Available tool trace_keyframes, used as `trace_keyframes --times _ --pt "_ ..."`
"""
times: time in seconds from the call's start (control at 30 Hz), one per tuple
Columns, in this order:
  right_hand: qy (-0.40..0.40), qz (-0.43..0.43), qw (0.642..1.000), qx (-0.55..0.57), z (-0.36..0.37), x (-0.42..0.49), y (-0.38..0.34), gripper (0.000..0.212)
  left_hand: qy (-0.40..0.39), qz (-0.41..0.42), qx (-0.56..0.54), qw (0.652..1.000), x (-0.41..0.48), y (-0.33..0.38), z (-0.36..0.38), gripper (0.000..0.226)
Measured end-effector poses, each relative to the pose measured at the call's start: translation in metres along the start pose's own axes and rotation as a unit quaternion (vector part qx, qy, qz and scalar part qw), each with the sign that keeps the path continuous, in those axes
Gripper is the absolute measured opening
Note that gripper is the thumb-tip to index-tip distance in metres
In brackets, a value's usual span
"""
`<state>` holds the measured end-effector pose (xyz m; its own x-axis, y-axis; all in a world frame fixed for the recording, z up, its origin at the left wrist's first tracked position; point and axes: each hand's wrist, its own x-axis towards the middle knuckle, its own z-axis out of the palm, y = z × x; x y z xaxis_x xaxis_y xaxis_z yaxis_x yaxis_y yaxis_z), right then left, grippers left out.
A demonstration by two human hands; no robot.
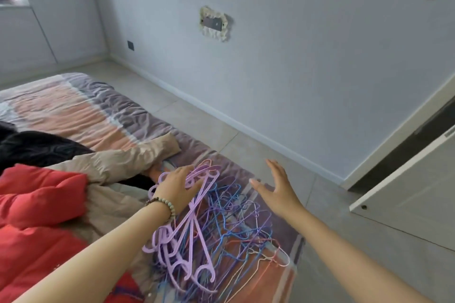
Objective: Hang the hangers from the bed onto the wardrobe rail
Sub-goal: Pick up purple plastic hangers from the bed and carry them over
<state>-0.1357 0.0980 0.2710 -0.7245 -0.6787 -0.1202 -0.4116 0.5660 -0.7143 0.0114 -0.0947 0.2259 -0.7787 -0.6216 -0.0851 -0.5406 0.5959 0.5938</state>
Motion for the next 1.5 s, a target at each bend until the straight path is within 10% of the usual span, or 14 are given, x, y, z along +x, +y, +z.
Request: trace_keyframes --times 0.5,0.8,1.2,1.37,1.5 --pt "-0.196 0.120 0.965 0.128 0.255 0.055 0.109 0.065 -0.069 -0.177 0.015 0.982 0.010 -0.194 0.159 0.067" --pt "-0.214 0.173 0.936 0.221 0.317 0.063 0.114 0.053 -0.021 -0.243 -0.066 0.967 0.019 -0.222 0.186 0.024" --pt "-0.168 0.235 0.868 0.403 0.301 0.058 0.079 0.038 0.128 -0.161 -0.288 0.935 0.000 -0.183 0.161 0.019" --pt "-0.140 0.229 0.778 0.569 0.225 0.056 0.051 0.029 0.170 -0.112 -0.381 0.902 0.012 -0.106 0.115 0.022" --pt "-0.108 0.177 0.773 0.600 0.135 0.047 0.027 0.028 0.158 -0.060 -0.436 0.884 0.021 -0.023 0.079 0.022"
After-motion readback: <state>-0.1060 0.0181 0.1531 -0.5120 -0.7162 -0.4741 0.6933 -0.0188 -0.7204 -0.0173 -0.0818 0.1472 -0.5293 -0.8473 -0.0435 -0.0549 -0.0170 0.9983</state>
